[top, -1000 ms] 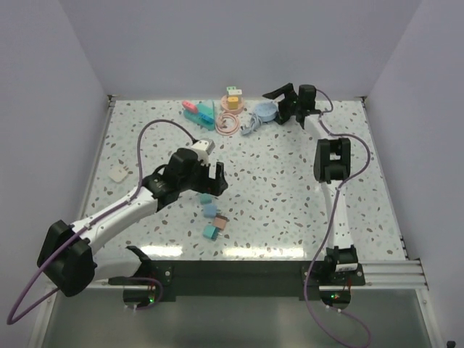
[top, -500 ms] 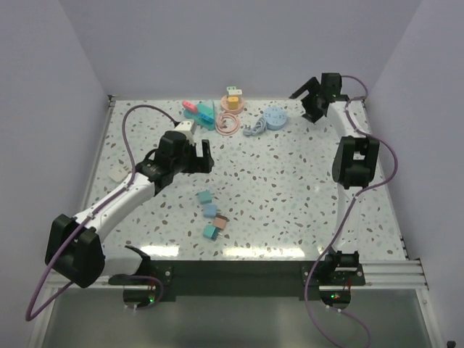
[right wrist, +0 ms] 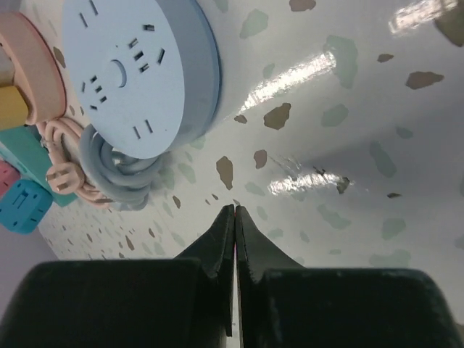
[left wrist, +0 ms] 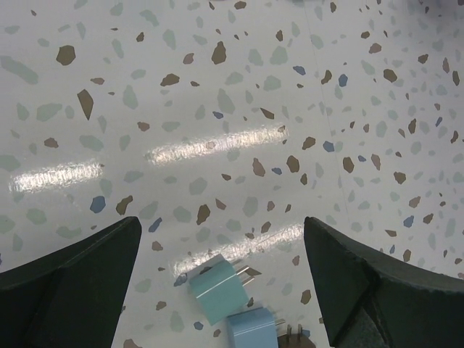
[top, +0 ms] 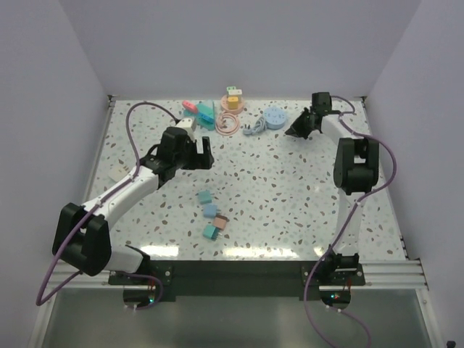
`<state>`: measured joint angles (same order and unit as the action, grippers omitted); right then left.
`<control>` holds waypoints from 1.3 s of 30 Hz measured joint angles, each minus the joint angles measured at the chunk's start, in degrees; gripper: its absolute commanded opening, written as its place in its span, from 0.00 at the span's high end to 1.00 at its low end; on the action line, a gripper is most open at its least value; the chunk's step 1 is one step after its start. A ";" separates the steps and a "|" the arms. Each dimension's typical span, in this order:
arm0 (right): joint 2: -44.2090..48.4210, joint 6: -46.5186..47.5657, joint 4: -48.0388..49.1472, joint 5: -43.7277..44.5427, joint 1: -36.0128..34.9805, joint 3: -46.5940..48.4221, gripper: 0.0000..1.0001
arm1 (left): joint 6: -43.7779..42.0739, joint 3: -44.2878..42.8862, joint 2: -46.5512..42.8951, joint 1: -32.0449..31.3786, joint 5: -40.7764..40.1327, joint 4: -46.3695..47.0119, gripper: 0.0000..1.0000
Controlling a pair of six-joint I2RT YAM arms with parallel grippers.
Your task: Pull the plug off the socket
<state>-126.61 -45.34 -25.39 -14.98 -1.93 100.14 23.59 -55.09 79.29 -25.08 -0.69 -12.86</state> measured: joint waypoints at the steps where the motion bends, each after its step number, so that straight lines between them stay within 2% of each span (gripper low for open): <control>1: -1.01 -0.28 0.83 -0.66 -0.26 0.00 1.00 | 0.00 -0.11 0.02 0.15 0.02 0.00 0.00; 5: -7.21 -3.02 3.72 -2.78 -1.62 2.78 1.00 | 0.00 -0.66 0.07 0.94 0.15 0.07 0.00; 13: -18.69 -13.00 9.68 -4.20 -2.99 17.55 1.00 | 0.04 -0.74 0.13 2.27 1.09 0.00 0.00; 17: -20.92 -19.15 15.96 -3.96 -2.75 19.06 0.98 | 0.07 -0.74 0.13 2.91 1.40 0.00 0.00; 20: -19.78 -20.00 19.26 -3.65 -2.49 17.90 0.95 | 0.39 -0.74 0.13 3.19 1.55 0.02 0.00; 21: -18.67 -18.93 19.23 -3.67 -2.51 16.87 0.85 | 0.55 -0.74 0.13 3.28 1.57 0.02 0.00; 23: -15.50 -15.80 17.97 -3.67 -2.49 14.49 0.72 | 0.94 -0.74 0.09 3.50 1.57 0.11 0.00; 24: -13.97 -14.29 16.72 -3.76 -2.56 13.49 0.59 | 0.96 -0.74 0.04 3.61 1.60 0.15 0.00; 28: -5.20 -4.22 10.56 -4.37 -3.93 9.57 0.46 | 1.05 -0.66 -0.72 4.15 1.53 0.52 0.00; 33: 0.22 6.03 2.95 -2.64 -9.88 11.17 0.46 | 1.36 -0.50 -1.31 5.22 1.51 2.19 0.00; 39: -6.56 12.26 -5.51 3.61 -20.41 24.20 0.46 | 2.03 -0.48 -1.31 5.86 1.51 2.95 0.00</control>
<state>-133.16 -33.08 -30.89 -11.38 -22.35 124.33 25.63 -55.57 77.97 -19.22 0.82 -9.91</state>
